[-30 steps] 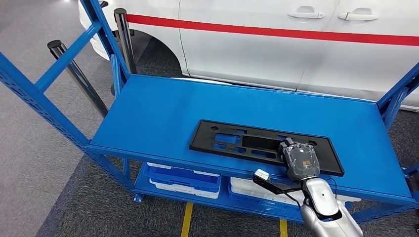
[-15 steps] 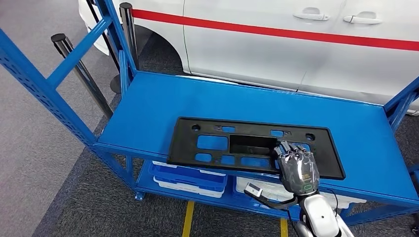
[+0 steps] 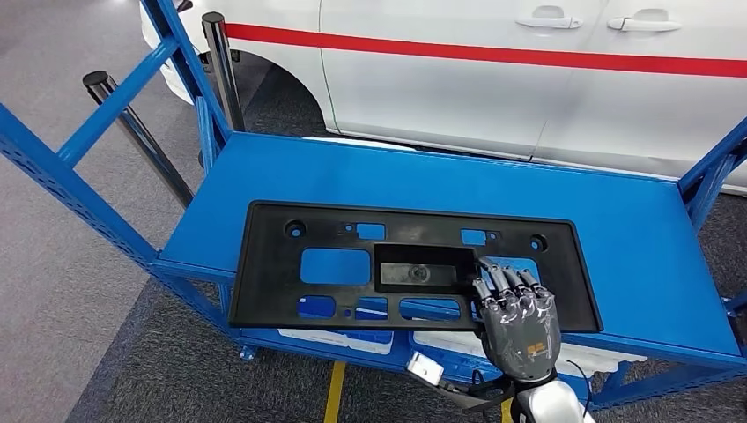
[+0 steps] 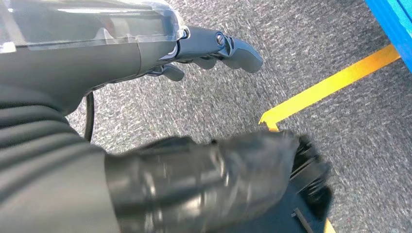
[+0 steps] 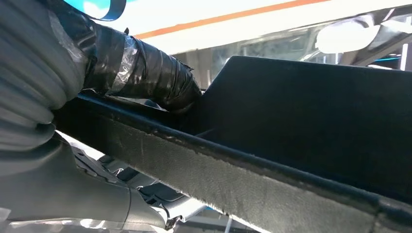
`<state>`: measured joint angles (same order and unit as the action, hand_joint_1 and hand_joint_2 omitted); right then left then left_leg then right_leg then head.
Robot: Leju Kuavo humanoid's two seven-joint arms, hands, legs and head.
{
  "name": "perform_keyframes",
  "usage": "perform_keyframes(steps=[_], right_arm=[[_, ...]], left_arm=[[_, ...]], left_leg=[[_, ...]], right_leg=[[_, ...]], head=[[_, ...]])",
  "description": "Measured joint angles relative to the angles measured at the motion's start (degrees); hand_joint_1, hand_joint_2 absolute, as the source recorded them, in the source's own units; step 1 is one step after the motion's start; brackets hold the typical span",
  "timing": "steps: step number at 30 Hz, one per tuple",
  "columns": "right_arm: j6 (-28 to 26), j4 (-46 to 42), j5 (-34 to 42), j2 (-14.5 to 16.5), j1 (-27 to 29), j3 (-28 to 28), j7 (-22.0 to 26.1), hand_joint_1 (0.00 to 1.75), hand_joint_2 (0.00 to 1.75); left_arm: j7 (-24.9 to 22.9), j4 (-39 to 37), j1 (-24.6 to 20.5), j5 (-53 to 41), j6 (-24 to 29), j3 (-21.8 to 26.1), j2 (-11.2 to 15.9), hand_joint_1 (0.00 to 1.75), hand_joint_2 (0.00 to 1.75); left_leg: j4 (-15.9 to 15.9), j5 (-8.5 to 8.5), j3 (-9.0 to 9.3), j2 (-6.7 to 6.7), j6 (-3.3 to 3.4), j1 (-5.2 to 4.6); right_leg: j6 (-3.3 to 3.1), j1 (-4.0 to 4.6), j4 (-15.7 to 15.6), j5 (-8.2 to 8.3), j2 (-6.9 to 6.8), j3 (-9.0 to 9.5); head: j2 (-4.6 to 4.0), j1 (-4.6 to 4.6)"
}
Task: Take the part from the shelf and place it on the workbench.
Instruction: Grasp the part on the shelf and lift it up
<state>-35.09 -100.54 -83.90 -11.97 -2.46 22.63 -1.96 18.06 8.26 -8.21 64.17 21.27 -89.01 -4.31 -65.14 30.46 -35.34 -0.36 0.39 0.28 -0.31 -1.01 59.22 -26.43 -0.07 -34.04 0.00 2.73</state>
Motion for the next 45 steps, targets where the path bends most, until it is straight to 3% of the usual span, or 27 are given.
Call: perform_keyframes(steps=[2, 3, 5, 9, 11, 13, 14, 15, 16, 18, 20, 24, 26, 29, 31, 32, 33, 35, 37, 40, 42, 45], right_arm=[[-2.46, -2.13, -1.17, 2.05, 2.16, 1.63, -0.82, 1.75, 1.75], [-3.12, -2.57, -1.22, 2.66, 2.81, 2.07, -0.6, 1.75, 1.75], [-3.7, -3.03, -1.23, 3.3, 3.14, 2.12, 0.47, 1.75, 1.75], [-3.97, -4.11, -1.23, 4.71, 4.16, 2.12, 4.14, 1.75, 1.75], [-4.09, -4.52, -1.23, 5.47, 4.64, 2.1, 5.63, 1.75, 1.75], [-4.22, -4.63, -1.23, 6.22, 5.15, 2.06, 6.41, 1.75, 1.75], [-4.23, -4.63, -1.23, 6.56, 5.46, 2.05, 6.55, 1.75, 1.75], [-4.23, -4.61, -1.23, 6.86, 5.75, 2.03, 6.52, 1.75, 1.75], [-4.23, -4.58, -1.23, 7.1, 5.94, 2.03, 6.34, 1.75, 1.75], [-4.23, -4.52, -1.23, 7.43, 6.03, 2.03, 5.51, 1.75, 1.75], [-4.23, -4.41, -1.23, 7.71, 6.05, 2.03, 4.6, 1.75, 1.75], [-4.23, -4.13, -1.23, 7.98, 6.15, 2.03, 3.85, 1.75, 1.75], [-4.23, -4.05, -1.23, 8.17, 6.16, 2.03, 3.4, 1.75, 1.75], [-4.23, -3.95, -1.23, 8.39, 6.34, 2.03, 1.75, 1.75, 1.75], [-4.23, -3.73, -1.23, 8.43, 6.57, 2.03, 0.48, 1.75, 1.75], [-4.23, -3.61, -1.23, 8.43, 6.64, 2.05, -0.02, 1.75, 1.75], [-4.23, -3.53, -1.23, 8.43, 6.69, 2.09, -0.45, 1.75, 1.75], [-4.23, -3.47, -1.23, 8.43, 6.71, 2.28, -1.06, 1.75, 1.75], [-4.23, -3.38, -1.23, 8.43, 6.71, 2.53, -1.51, 1.75, 1.75], [-4.25, -3.19, -1.23, 8.42, 6.7, 2.89, -1.97, 1.75, 1.75], [-4.26, -3.12, -1.23, 8.41, 6.65, 3.13, -2.11, 1.75, 1.75], [-4.28, -2.87, -1.23, 8.4, 6.64, 3.36, -2.27, 1.75, 1.75]], left_arm=[[0.56, 0.0, 0.12, 0.5, -0.14, 0.16, 0.01, 0.0, 1.75], [0.77, 0.0, 0.18, 0.71, -0.18, 0.27, 0.01, 0.0, 1.75], [1.02, 0.0, 0.15, 0.94, -0.19, 0.43, 0.01, 0.0, 1.75], [1.4, 0.0, 0.38, 1.19, -0.46, 0.52, 0.02, 0.0, 1.75], [1.57, 0.0, 0.37, 1.26, -0.52, 0.54, 0.03, 0.0, 1.75], [1.8, 0.0, 0.41, 1.48, -0.49, 0.56, 0.03, 0.0, 1.75], [1.83, 0.0, 0.47, 1.62, -0.35, 0.57, 0.03, 0.0, 1.75], [1.61, 0.0, 0.51, 1.74, -0.02, 0.58, 0.03, 0.0, 1.75], [1.15, 0.0, 0.54, 1.79, 0.47, 0.59, 0.01, 0.0, 1.75], [-0.17, 0.0, 0.53, 1.78, 1.77, 0.59, -0.04, 0.0, 1.75], [-1.04, 0.0, 0.51, 1.75, 2.85, 0.58, -0.08, 0.0, 1.75], [-1.47, 0.0, 0.5, 1.74, 3.64, 0.57, -0.1, 0.0, 1.75], [-1.61, 0.0, 0.46, 1.78, 3.94, 0.57, -0.12, 0.0, 1.75], [-2.09, 0.0, 0.5, 1.9, 4.49, 0.57, -0.13, 0.0, 1.75], [-2.61, 0.0, 0.63, 1.91, 4.99, 0.56, -0.13, 0.0, 1.75], [-2.81, 0.0, 0.66, 1.91, 5.22, 0.55, -0.13, 0.0, 1.75], [-2.94, 0.0, 0.67, 1.91, 5.4, 0.55, -0.13, 0.0, 1.75], [-3.04, -0.01, 0.63, 1.92, 5.73, 0.55, -0.09, 0.0, 1.75], [-3.04, -0.02, 0.58, 1.93, 5.97, 0.55, -0.05, 0.0, 1.75], [-3.05, -0.02, 0.67, 1.93, 6.03, 0.53, -0.04, 0.0, 1.75], [-3.07, -0.02, 0.62, 1.91, 5.99, 0.52, -0.05, 0.0, 1.75], [-3.14, -0.02, 0.59, 1.89, 5.93, 0.51, -0.16, 0.0, 1.75]], left_leg=[[-2.34, 0.12, -1.05, 0.03, -0.37, 0.19], [0.86, -1.74, 0.41, 0.02, -0.15, 0.17], [5.91, -3.27, 2.72, -0.02, 0.31, -0.03], [7.32, -3.73, 3.17, -0.01, 1.38, 0.07], [7.8, -4.1, 3.32, 0.09, 2.04, 0.33], [7.78, -4.12, 3.23, 0.14, 2.27, 0.27], [7.72, -4.1, 3.19, 0.16, 2.29, 0.26], [7.63, -4.06, 3.17, 0.16, 2.29, 0.26], [7.49, -4.0, 3.18, 0.13, 2.24, 0.26], [7.09, -3.73, 3.17, 0.06, 1.94, 0.29], [6.52, -3.39, 2.96, -0.01, 1.4, 0.07], [6.45, -3.37, 2.78, -0.01, 0.47, -0.01], [5.13, -2.24, 2.26, 0.03, -0.16, 0.19], [-4.24, 2.95, -1.87, 0.06, -0.84, 0.36], [-9.41, 4.48, -4.21, 0.06, -0.95, 0.39], [-8.87, 3.54, -3.88, 0.06, -0.85, 0.39], [-6.16, 1.72, -2.5, 0.06, -0.63, 0.36], [1.92, -1.88, 1.46, 0.05, 0.17, 0.14], [6.21, -3.05, 3.37, 0.0, 0.78, -0.21], [7.04, -3.62, 3.29, 0.01, 1.37, -0.18], [7.78, -4.37, 3.21, 0.15, 1.97, 0.16], [7.83, -4.91, 2.5, 0.33, 2.41, 0.2]], right_leg=[[-0.53, -0.08, -0.13, -0.04, -0.04, 0.25], [-0.46, -0.02, -0.11, -0.08, 0.01, 0.33], [-0.03, 0.17, -0.02, -0.1, 0.09, 0.26], [1.17, 0.22, 0.37, -0.45, 0.11, 0.04], [1.56, 0.15, 4.14, -3.06, 0.1, -1.55], [1.82, 0.12, 11.5, -6.76, 0.09, -4.86], [1.93, 0.09, 14.4, -7.69, 0.09, -6.16], [2.0, 0.04, 15.53, -7.57, 0.08, -6.63], [2.01, -0.04, 14.26, -6.32, 0.08, -5.93], [1.87, -0.21, 7.01, -2.81, 0.07, -2.19], [1.48, -0.05, 1.54, -1.16, 0.1, 0.45], [0.6, 0.21, 0.69, -1.04, 0.23, 0.57], [-0.15, 0.08, 0.36, -0.8, 0.18, 0.65], [-0.83, 0.03, 0.17, -0.66, -0.04, 0.64], [-0.9, 0.17, 0.23, -0.63, -0.12, 0.58], [-0.91, 0.23, 0.27, -0.62, -0.11, 0.6], [-0.91, 0.28, 0.3, -0.62, -0.08, 0.66], [-0.81, 0.44, 0.36, -0.62, 0.0, 0.73], [-0.37, 0.49, 0.41, -0.45, 0.05, 0.48], [0.61, 0.44, 0.38, -0.22, 0.09, 0.19], [1.12, 0.41, 2.56, -2.23, 0.1, -0.69], [1.65, 0.19, 12.47, -8.11, 0.09, -4.69]], head=[[0.0, -0.02], [0.0, -0.01], [0.0, 0.01], [0.0, 0.03], [0.0, 0.07], [0.0, 0.08], [0.0, 0.08], [0.0, 0.07], [0.0, 0.08], [0.0, 0.08], [0.0, 0.05], [0.0, 0.01], [0.0, 0.01], [0.0, -0.02], [0.0, -0.02], [0.0, -0.02], [0.0, -0.02], [0.0, 0.0], [0.0, 0.0], [0.0, 0.01], [0.0, 0.05], [0.0, 0.07]])
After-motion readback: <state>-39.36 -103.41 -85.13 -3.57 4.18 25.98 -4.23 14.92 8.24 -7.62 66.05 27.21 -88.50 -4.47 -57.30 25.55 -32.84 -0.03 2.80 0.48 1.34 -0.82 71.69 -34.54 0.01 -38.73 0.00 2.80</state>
